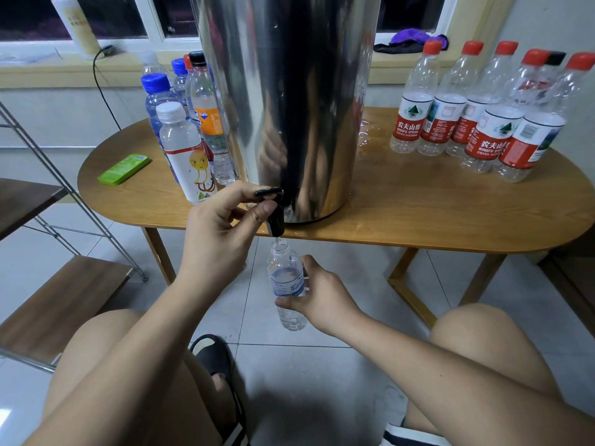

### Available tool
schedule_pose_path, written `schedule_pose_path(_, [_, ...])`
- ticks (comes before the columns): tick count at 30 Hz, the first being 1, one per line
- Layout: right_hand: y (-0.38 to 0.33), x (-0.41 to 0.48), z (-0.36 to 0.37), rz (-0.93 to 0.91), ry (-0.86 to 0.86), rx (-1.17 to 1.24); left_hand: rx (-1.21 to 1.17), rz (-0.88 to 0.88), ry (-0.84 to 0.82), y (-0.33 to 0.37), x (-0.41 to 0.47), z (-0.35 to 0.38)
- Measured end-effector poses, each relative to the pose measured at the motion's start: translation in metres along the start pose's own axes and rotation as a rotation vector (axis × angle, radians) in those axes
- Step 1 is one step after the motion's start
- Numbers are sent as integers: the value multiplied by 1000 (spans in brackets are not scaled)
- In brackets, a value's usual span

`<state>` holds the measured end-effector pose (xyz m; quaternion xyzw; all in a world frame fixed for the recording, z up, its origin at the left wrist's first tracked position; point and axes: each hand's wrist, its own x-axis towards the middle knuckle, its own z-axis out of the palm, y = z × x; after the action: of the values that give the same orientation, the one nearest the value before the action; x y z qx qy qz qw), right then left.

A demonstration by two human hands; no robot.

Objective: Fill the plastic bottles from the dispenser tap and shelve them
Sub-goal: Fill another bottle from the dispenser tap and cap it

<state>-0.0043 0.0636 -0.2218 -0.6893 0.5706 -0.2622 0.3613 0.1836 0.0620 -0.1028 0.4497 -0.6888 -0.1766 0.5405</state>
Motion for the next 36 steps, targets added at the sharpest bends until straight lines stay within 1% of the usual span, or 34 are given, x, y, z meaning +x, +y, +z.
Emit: schedule_pose_path(36, [-1, 2, 2, 9, -8, 6, 1, -5, -17, 2, 1, -2])
